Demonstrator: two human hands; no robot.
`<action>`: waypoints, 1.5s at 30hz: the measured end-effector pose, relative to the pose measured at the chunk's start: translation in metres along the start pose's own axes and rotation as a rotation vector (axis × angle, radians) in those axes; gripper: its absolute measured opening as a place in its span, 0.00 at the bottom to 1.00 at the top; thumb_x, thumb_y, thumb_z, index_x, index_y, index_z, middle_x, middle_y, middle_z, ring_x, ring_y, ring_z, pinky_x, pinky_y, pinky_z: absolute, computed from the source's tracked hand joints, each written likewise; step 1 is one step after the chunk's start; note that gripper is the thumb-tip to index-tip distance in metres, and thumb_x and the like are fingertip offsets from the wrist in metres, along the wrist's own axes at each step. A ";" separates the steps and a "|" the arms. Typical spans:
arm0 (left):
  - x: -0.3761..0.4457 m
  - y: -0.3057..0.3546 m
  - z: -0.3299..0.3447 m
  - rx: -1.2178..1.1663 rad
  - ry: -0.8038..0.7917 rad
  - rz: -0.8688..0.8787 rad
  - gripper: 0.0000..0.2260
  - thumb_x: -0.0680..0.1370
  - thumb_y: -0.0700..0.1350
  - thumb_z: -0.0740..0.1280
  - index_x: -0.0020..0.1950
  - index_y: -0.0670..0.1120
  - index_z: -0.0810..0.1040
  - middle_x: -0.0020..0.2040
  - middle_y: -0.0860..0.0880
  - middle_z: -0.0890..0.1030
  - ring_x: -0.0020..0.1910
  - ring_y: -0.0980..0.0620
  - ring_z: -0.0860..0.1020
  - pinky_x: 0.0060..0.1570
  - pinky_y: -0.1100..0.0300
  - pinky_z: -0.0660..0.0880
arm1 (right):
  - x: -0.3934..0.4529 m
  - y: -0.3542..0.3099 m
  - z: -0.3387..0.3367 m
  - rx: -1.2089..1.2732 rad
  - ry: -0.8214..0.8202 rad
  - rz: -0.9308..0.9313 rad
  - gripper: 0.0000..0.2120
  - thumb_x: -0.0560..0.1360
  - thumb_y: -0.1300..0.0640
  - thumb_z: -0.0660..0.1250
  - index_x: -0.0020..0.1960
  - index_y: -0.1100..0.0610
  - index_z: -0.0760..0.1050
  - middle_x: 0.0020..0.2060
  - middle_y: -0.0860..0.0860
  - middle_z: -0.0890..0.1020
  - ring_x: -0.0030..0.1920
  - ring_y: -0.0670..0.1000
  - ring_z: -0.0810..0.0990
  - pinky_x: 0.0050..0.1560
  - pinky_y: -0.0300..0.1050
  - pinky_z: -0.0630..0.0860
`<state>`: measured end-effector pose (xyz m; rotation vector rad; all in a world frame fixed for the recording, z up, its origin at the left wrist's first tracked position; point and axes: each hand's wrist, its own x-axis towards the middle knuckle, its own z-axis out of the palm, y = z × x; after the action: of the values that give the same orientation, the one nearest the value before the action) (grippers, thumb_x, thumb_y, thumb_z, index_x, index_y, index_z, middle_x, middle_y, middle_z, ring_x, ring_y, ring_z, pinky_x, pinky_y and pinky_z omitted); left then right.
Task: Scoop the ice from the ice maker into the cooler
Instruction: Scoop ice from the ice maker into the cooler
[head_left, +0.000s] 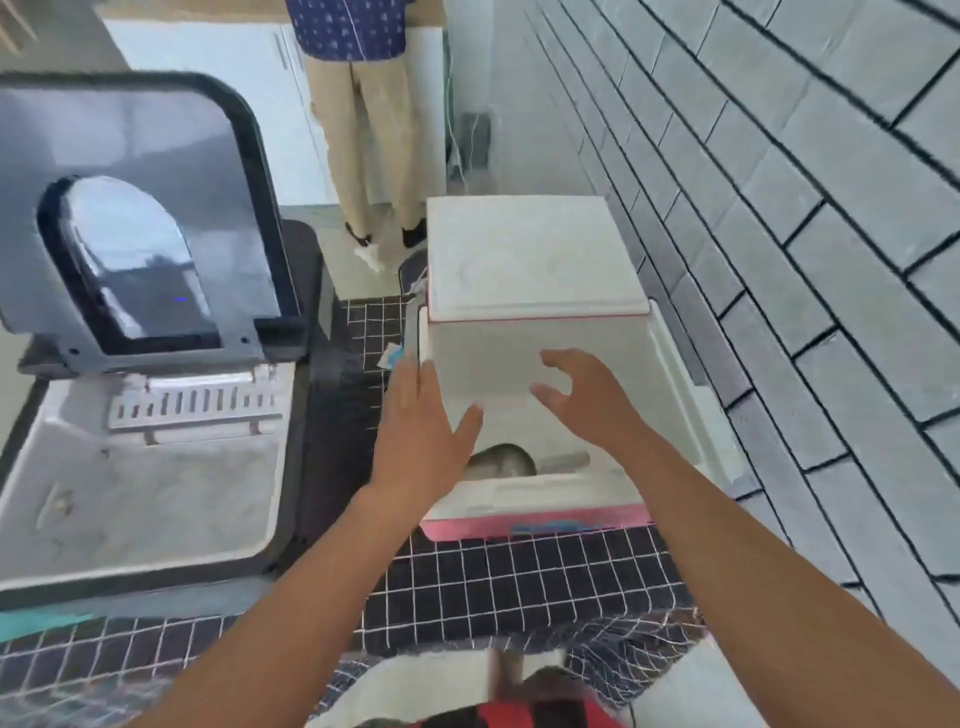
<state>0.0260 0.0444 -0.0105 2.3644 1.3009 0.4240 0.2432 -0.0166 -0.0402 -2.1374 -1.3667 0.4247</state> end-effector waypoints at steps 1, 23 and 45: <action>-0.001 0.002 0.005 0.050 0.005 -0.016 0.35 0.80 0.58 0.61 0.78 0.39 0.55 0.79 0.40 0.53 0.79 0.44 0.49 0.76 0.49 0.55 | 0.009 0.012 0.001 -0.010 -0.071 0.013 0.24 0.74 0.47 0.69 0.67 0.53 0.72 0.61 0.48 0.76 0.64 0.49 0.72 0.67 0.42 0.65; -0.005 0.006 0.021 0.104 0.091 -0.203 0.32 0.78 0.37 0.67 0.79 0.46 0.58 0.80 0.56 0.54 0.78 0.58 0.51 0.67 0.63 0.59 | 0.048 0.059 0.071 -0.600 -1.068 -0.315 0.04 0.73 0.60 0.63 0.44 0.60 0.75 0.47 0.56 0.80 0.47 0.56 0.78 0.40 0.44 0.70; -0.038 -0.014 -0.062 -0.175 0.429 0.019 0.13 0.78 0.44 0.66 0.63 0.46 0.80 0.62 0.52 0.80 0.61 0.57 0.77 0.63 0.63 0.72 | -0.007 -0.025 -0.041 0.077 -0.374 -0.096 0.10 0.76 0.54 0.66 0.37 0.47 0.70 0.35 0.44 0.78 0.34 0.44 0.75 0.33 0.36 0.69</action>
<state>-0.0318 0.0309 0.0346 2.2132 1.3510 1.0517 0.2437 -0.0267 0.0070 -1.9860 -1.6166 0.8575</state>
